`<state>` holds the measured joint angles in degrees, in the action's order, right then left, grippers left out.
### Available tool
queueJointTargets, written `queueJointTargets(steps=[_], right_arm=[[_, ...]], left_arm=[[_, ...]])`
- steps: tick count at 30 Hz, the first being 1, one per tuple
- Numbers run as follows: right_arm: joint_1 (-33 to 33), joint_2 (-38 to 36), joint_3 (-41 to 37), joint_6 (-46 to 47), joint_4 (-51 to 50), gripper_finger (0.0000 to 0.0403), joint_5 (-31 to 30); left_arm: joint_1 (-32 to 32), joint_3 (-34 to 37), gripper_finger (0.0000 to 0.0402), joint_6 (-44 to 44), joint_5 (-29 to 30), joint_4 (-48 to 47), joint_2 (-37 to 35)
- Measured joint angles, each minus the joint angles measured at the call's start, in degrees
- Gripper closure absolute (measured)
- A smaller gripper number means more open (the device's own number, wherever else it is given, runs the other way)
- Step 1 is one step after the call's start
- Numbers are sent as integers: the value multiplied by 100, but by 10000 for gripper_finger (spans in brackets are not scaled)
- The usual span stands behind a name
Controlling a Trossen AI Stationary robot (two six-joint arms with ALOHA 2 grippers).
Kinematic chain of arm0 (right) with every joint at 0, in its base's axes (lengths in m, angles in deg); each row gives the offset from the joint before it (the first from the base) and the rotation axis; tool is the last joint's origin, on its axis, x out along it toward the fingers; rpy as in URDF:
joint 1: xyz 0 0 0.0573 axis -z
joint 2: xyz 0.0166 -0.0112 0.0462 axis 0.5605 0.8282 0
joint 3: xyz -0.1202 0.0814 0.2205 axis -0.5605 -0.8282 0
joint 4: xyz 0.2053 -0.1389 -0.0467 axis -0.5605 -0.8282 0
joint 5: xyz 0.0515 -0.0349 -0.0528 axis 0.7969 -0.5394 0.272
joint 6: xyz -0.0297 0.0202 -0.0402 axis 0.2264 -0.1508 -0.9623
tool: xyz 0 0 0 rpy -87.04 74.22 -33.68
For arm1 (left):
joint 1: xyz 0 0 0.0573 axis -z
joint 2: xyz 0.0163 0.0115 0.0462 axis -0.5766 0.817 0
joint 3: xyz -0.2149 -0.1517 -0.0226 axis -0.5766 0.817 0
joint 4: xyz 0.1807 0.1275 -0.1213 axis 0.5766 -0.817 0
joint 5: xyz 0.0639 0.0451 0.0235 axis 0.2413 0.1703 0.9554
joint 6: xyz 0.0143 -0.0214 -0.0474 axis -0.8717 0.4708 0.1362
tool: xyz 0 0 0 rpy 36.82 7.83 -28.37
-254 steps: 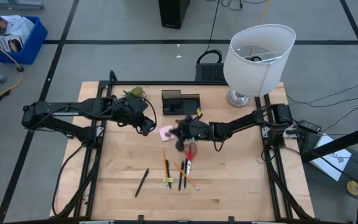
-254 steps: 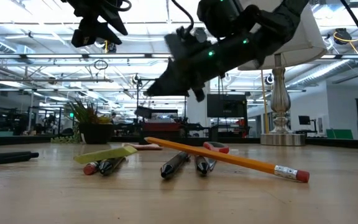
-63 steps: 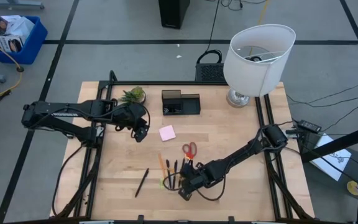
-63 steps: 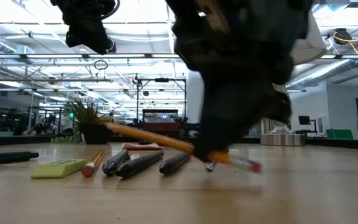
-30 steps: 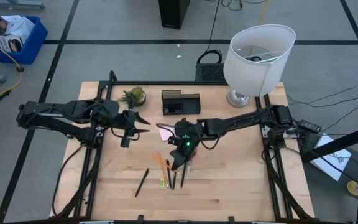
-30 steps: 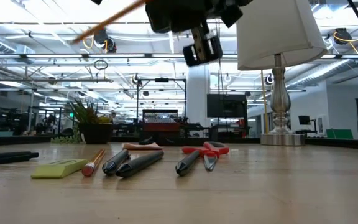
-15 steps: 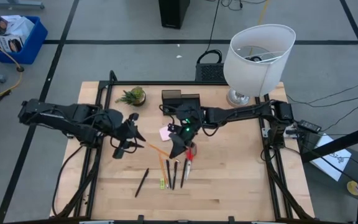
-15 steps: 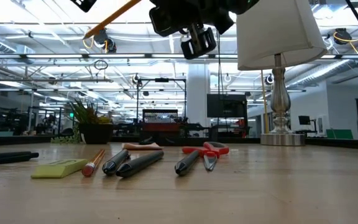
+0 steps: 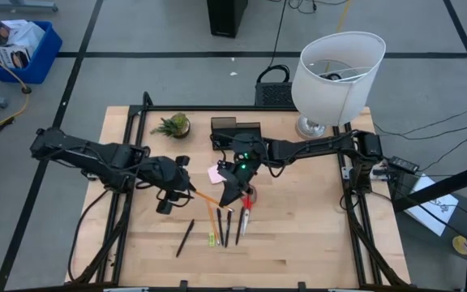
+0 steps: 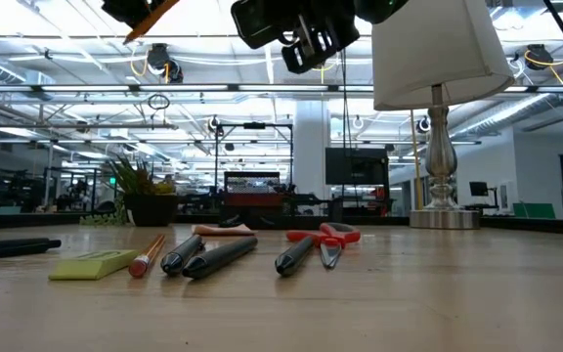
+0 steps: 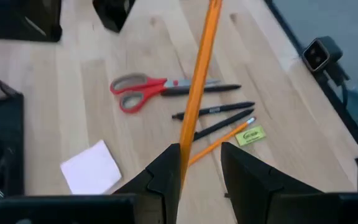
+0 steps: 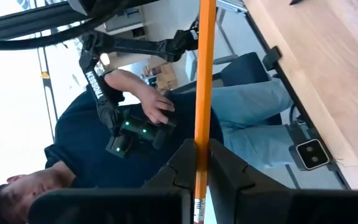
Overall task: Pick and place office supplies into organizer
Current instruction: Put the orange pencil into the black desk organizer
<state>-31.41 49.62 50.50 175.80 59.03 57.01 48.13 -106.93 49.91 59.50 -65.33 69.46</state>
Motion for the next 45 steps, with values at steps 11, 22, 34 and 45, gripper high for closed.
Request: queueJointTargets(steps=[11,22,34,45], right_arm=[[-50,0,0,-6,96,387,22],[-55,0,0,61,181,387,-4],[-33,0,0,86,239,387,-178],[46,0,-2,-898,887,306,-1114]], left_arm=[[-4,-1,282,144,289,154,224],[2,-1,282,153,475,249,186],[21,1,387,-114,121,177,186],[-3,5,376,15,201,315,184]])
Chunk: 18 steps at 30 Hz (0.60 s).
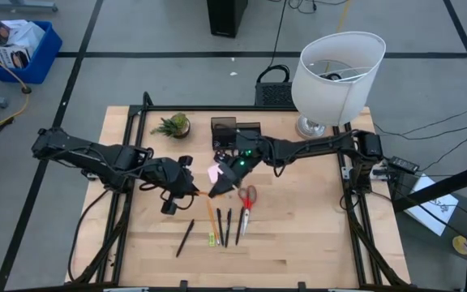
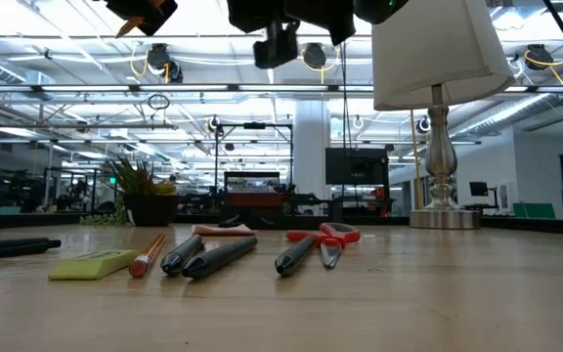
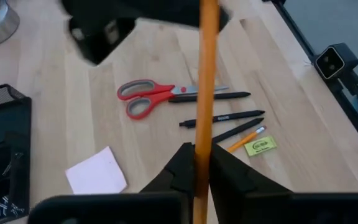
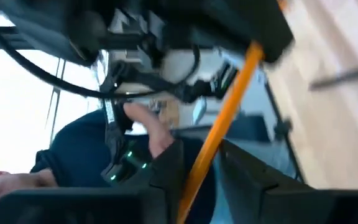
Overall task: Pick and place office supplies into organizer
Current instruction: Put the orange pencil into the black desk organizer
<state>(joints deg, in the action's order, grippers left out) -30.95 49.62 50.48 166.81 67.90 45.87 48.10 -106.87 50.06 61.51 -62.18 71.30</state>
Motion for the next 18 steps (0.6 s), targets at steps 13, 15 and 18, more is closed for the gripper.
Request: queueJointTargets(steps=[13,15,18], right_arm=[[617,0,1,-2474,967,235,-2315],[635,0,2,-2934,1137,235,-2566],[616,0,4,-3290,1139,239,-2817]], left_arm=[[-11,-2,388,575,-46,316,-28],[-15,-2,392,775,-134,500,-111],[-55,-4,382,1218,-228,905,-295]])
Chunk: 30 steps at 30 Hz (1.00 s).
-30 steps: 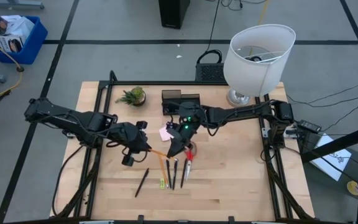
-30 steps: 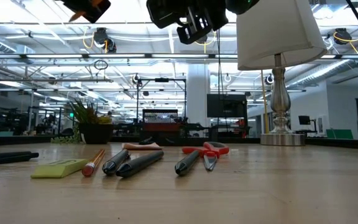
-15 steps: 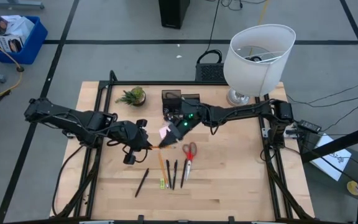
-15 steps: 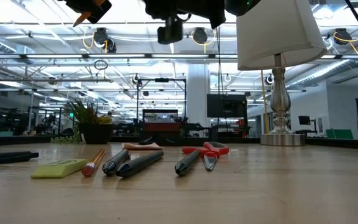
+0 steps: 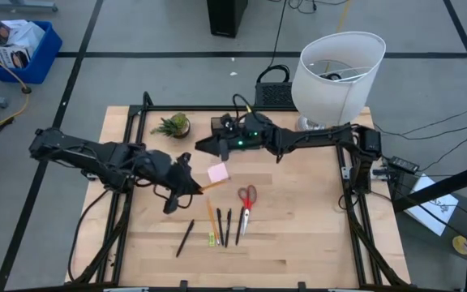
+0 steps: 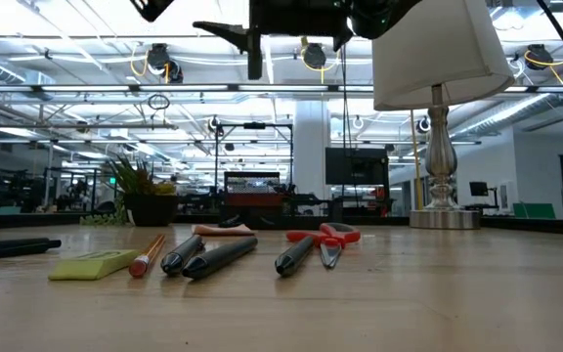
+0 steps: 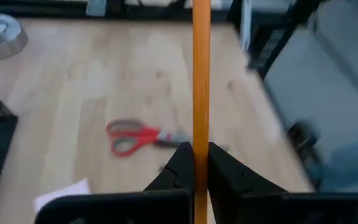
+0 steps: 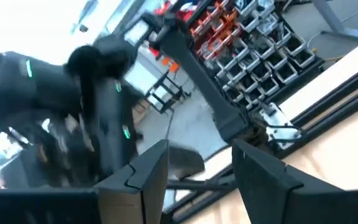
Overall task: Pick and place office supplies into organizer
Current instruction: Put the orange pencil into the black desk organizer
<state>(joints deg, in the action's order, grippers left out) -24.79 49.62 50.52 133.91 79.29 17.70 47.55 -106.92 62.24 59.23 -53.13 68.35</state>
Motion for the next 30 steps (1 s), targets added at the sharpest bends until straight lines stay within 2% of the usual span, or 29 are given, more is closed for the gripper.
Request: queueJointTargets(steps=[5,8,12,16,22,27,30], right_arm=[[-26,2,0,-139,-54,250,-8],[-122,2,0,-296,-107,257,-242],[-296,2,0,-515,-121,265,-451],[-487,-32,-9,-608,460,272,-668],[-758,-356,-9,-1291,1324,279,-1341],[-798,-455,9,-1602,1992,278,-2236],[-780,-455,123,-1426,2127,274,-2253]], left_arm=[[-233,0,379,758,-120,315,-519],[-396,0,392,1082,-117,436,-890],[-590,-2,386,1466,-69,428,-1357],[-736,-2,373,2002,116,399,-1778],[-821,-4,394,2537,255,399,-2273],[-817,-4,377,2821,323,354,-2409],[-813,-4,368,2917,231,346,-2380]])
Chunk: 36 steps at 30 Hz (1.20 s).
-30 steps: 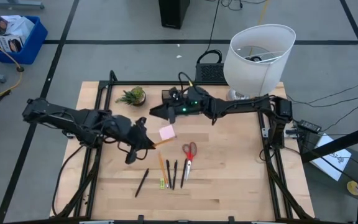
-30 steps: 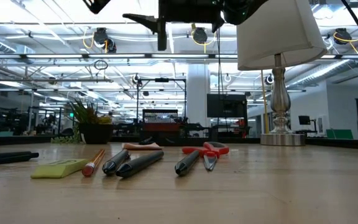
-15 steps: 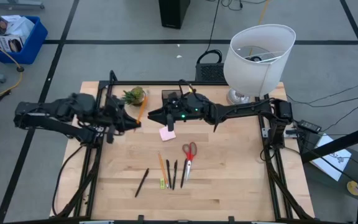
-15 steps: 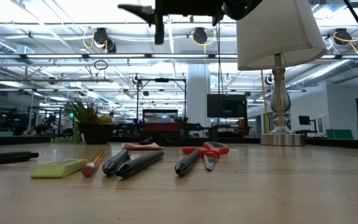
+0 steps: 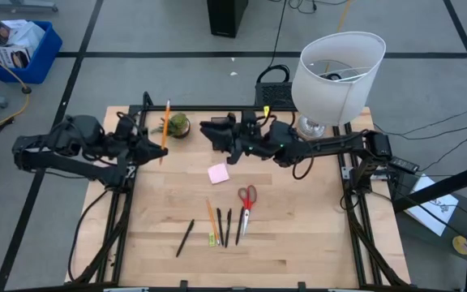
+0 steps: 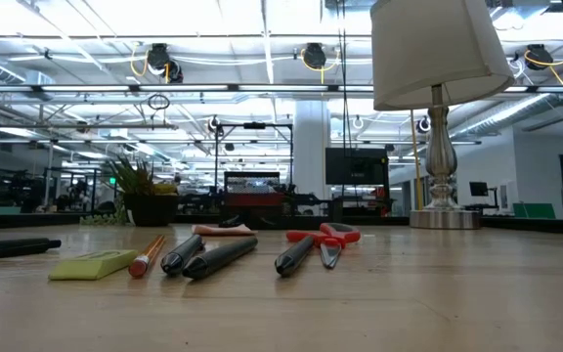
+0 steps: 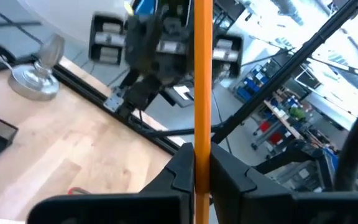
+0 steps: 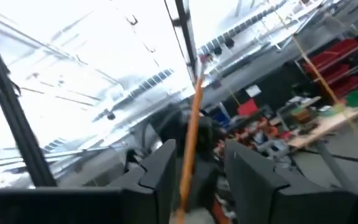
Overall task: Pick and place office supplies into organizer
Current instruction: Put the orange pencil into the black desk organizer
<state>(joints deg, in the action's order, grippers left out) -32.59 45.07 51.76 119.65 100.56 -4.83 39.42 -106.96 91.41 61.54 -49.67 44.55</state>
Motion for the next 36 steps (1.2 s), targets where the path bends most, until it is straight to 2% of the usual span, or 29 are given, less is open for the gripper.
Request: queueJointTargets(steps=[4,9,15,24,32,36], right_arm=[[15,0,82,-110,-41,256,-263],[39,2,84,-208,-63,221,-304],[74,4,87,-143,-85,191,-323],[112,59,93,-80,-59,195,-448],[107,57,93,-117,-122,197,-422],[105,57,95,-72,-142,197,-411]], left_arm=[[2,0,374,55,-54,-2,66],[-2,0,394,25,-53,5,126],[-2,0,373,146,-52,37,347],[-2,0,392,202,-92,97,653],[-2,2,369,210,-167,338,995],[-2,2,381,325,-300,588,1203]])
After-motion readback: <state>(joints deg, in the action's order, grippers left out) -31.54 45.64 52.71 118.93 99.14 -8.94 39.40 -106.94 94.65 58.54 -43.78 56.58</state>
